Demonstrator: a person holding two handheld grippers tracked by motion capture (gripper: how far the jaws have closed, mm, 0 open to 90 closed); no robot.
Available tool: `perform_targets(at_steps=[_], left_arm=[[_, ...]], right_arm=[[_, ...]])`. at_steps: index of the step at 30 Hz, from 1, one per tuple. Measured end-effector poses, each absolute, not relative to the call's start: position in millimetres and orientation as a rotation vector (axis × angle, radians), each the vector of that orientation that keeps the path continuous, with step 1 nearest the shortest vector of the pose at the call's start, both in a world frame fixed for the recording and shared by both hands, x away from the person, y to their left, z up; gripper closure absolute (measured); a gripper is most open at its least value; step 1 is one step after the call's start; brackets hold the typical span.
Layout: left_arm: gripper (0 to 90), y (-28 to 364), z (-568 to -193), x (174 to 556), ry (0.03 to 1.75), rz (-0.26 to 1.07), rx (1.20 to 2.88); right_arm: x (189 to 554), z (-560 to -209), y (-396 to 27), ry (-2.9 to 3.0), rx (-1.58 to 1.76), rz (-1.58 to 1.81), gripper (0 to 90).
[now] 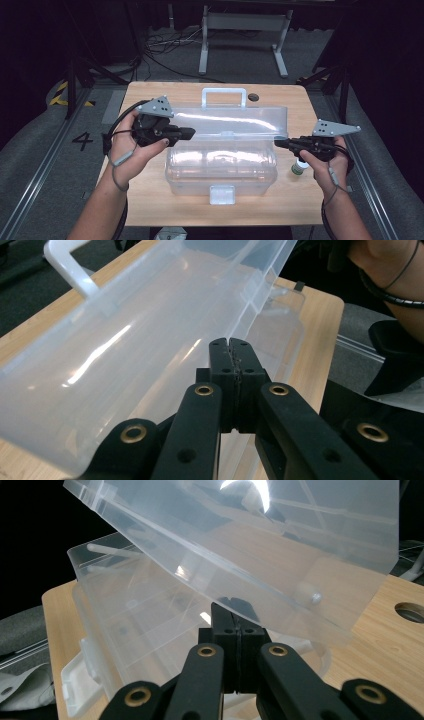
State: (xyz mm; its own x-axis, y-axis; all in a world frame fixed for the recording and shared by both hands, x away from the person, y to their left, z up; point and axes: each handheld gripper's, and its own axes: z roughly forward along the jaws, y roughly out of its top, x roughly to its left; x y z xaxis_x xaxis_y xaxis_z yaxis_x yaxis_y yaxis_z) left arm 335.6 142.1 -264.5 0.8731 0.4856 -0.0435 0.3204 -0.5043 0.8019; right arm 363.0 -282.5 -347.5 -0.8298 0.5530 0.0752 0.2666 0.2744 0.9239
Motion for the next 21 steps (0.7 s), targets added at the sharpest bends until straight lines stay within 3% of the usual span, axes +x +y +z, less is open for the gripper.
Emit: perform_targets(at_steps=[21], left_arm=[[89.6,152,-313,336,0.688,0.268,2.101]], right_arm=[[364,-346,-282,2.245,0.796,1.595,90.0]])
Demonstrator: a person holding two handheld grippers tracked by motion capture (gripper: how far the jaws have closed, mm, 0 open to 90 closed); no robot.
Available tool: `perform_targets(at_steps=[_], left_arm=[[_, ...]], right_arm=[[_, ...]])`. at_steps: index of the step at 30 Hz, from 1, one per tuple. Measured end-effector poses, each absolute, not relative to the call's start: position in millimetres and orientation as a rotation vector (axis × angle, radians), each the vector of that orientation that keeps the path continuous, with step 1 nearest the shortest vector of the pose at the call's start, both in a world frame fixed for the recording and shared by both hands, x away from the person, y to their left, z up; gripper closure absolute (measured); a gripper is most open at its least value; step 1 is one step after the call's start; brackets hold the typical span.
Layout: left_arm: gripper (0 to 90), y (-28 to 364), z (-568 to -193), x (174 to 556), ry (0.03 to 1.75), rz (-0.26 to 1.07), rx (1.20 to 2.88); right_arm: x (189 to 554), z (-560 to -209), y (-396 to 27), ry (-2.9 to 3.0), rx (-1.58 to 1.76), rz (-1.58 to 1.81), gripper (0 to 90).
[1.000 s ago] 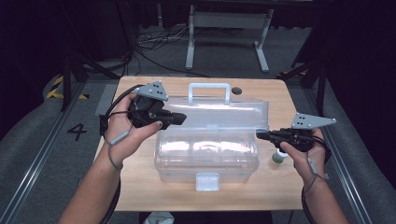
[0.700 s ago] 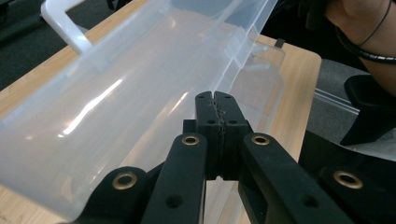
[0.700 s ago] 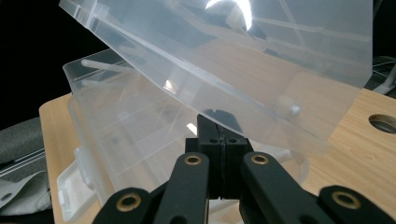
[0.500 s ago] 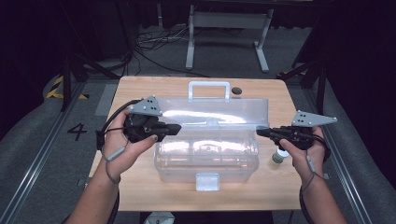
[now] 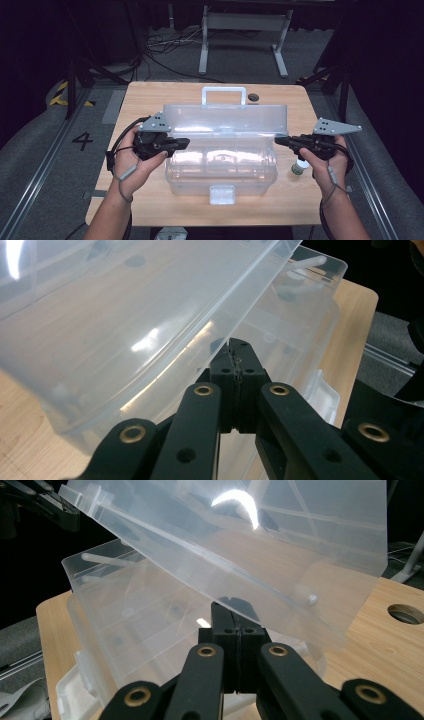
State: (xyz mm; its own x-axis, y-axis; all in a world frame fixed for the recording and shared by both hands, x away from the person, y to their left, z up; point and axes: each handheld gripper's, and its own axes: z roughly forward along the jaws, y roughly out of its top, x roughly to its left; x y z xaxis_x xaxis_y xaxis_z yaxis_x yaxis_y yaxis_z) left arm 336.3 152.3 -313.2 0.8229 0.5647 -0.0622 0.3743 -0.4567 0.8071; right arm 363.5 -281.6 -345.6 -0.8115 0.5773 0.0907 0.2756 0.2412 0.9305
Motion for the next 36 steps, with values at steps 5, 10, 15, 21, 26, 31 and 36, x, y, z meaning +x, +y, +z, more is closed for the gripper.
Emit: perform_targets(at_steps=[5,10,15,21,26,31,36], left_arm=[[89.4,159,-321,336,0.715,0.276,2.051],[89.2,162,-325,337,0.731,0.29,2.016],[89.6,163,-325,337,0.755,0.349,1.995],[89.8,162,-327,341,0.772,0.365,1.978],[89.8,159,-328,344,0.785,0.411,1.974],[89.5,160,-329,347,0.787,0.418,1.962],[89.4,160,-328,349,0.789,0.422,1.958]], right_arm=[[363,-346,-282,2.24,0.796,1.598,90.0],[362,-346,-281,2.234,0.795,1.602,90.0],[362,-346,-279,2.235,0.791,1.598,90.0],[359,-346,-282,2.227,0.789,1.6,90.0],[356,-347,-286,2.225,0.8,1.583,90.0],[353,-346,-289,2.209,0.803,1.565,90.0],[350,-345,-293,2.185,0.809,1.56,85.5]])
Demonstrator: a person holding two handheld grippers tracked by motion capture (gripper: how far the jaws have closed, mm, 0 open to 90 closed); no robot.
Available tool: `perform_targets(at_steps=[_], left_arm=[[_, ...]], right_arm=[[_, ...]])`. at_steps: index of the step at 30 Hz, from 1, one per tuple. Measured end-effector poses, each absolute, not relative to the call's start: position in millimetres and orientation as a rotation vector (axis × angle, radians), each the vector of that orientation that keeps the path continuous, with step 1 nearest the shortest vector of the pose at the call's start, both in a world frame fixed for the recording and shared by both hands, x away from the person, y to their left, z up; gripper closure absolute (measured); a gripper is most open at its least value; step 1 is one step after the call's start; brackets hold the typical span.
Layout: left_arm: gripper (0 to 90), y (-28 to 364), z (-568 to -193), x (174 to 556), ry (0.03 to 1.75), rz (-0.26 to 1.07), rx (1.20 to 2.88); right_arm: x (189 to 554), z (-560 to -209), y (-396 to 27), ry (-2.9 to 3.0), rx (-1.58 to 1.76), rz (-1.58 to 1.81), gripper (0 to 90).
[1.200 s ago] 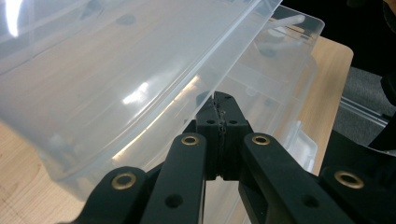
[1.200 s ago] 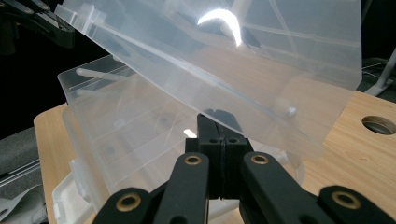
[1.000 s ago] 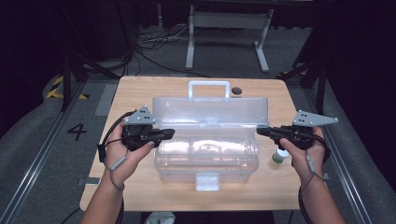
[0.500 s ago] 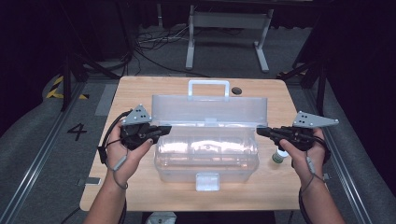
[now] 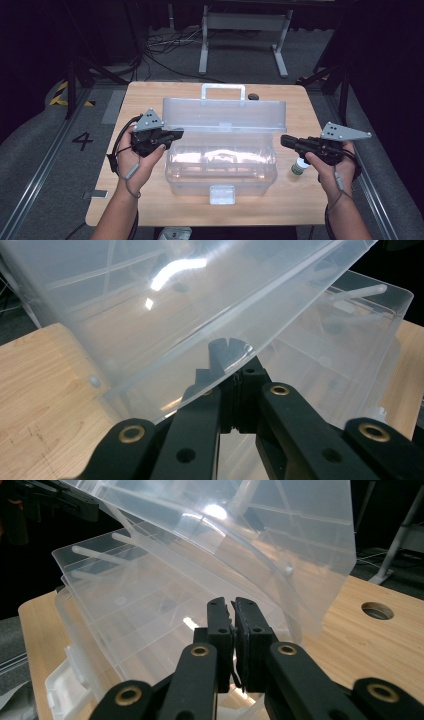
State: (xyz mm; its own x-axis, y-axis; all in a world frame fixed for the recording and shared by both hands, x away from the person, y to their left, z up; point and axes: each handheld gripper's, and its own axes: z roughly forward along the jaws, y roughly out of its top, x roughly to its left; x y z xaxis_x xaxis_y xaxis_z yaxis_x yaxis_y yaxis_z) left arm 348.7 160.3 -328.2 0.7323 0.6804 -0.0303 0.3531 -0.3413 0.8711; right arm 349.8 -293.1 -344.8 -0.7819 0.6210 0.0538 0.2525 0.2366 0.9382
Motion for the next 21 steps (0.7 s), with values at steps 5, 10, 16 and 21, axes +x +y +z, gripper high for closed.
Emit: perform_targets(at_steps=[5,10,16,21], left_arm=[[89.0,161,-328,350,0.788,0.429,1.951],[88.8,160,-326,352,0.789,0.444,1.946],[89.2,160,-324,355,0.785,0.442,1.939],[89.3,160,-324,356,0.783,0.446,1.941]], right_arm=[[349,-345,-295,2.148,0.836,1.546,77.0],[345,-343,-295,2.08,0.848,1.512,61.2],[345,-341,-291,2.045,0.838,1.417,48.3],[351,-340,-285,2.013,0.846,1.386,45.3]])
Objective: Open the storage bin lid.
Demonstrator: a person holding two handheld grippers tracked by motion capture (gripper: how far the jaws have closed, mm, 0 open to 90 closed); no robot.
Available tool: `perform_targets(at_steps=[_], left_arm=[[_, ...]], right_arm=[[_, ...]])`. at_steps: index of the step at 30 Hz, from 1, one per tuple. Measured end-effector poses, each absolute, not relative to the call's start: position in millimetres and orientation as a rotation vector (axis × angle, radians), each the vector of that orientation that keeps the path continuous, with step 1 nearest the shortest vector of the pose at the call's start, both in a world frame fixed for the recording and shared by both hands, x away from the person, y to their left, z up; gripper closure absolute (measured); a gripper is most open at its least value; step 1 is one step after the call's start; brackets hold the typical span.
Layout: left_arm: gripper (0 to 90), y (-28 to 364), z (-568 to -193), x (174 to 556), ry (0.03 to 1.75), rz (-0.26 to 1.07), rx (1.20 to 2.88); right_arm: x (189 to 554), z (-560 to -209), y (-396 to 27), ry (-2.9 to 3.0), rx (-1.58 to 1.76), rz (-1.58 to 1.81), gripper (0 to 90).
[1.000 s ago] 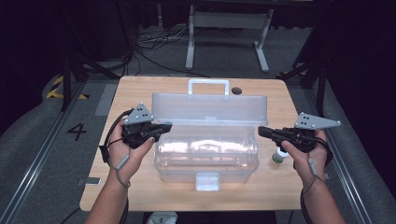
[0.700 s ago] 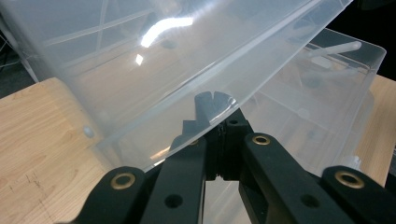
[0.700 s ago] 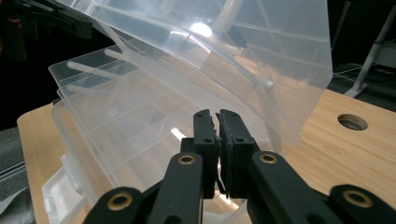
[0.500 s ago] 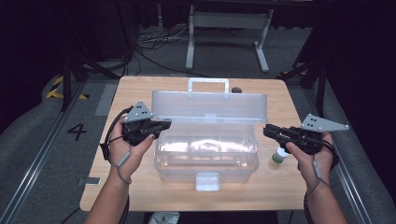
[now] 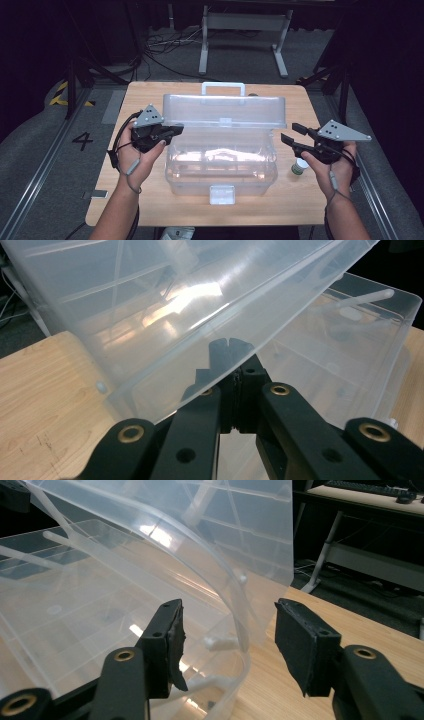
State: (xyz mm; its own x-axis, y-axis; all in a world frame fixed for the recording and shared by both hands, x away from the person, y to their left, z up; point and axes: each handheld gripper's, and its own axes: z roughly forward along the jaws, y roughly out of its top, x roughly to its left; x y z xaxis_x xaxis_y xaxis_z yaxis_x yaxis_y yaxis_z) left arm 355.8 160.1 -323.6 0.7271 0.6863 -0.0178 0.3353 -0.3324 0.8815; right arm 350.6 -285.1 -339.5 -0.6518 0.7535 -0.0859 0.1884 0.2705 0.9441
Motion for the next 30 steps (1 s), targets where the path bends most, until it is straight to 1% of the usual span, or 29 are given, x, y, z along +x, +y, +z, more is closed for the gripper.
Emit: perform_targets(at_steps=[6,18,25,27,30], left_arm=[[89.3,160,-323,357,0.779,0.442,1.944],[89.2,161,-322,358,0.771,0.442,1.952],[88.9,161,-322,358,0.768,0.436,1.955],[88.5,160,-322,357,0.768,0.432,1.957],[87.8,160,-322,357,0.767,0.429,1.966]], right_arm=[[359,-339,-274,2.006,0.861,1.351,41.8],[367,-329,-257,1.969,0.835,1.304,42.0],[367,-326,-254,1.937,0.829,1.301,46.0],[367,-325,-252,1.933,0.815,1.284,50.4],[367,-324,-251,1.933,0.809,1.272,51.1]])
